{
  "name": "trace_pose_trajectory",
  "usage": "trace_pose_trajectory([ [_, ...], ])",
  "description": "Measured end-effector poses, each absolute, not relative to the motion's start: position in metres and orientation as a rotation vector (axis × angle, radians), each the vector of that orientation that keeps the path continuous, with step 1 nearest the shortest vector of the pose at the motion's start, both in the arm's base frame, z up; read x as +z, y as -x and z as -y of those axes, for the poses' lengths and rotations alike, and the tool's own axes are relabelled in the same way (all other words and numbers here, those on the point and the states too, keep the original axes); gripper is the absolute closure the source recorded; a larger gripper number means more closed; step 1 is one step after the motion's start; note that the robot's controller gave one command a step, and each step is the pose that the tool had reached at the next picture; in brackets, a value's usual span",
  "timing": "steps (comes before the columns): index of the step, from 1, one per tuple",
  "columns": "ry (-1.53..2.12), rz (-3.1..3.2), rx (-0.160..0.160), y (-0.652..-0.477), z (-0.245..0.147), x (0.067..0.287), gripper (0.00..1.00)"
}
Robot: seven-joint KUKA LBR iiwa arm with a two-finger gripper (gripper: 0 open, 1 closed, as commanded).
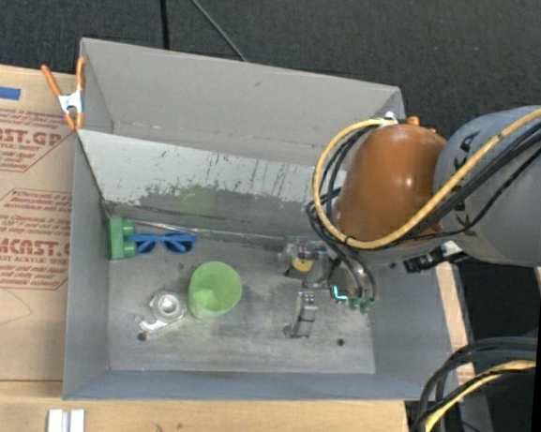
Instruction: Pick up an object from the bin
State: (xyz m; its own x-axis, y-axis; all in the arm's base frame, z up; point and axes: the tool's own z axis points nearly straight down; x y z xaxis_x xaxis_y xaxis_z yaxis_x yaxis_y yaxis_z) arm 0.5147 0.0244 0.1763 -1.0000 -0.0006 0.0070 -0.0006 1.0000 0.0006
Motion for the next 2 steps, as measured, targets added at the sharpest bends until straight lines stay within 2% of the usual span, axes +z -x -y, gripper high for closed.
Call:
trace_pose_trajectory([
  [1,-0.022,3.136,-0.001,-0.498,-0.030,0.132,0.00],
  [2,-0.063,3.144,0.005,-0.531,0.037,0.122,0.00],
])
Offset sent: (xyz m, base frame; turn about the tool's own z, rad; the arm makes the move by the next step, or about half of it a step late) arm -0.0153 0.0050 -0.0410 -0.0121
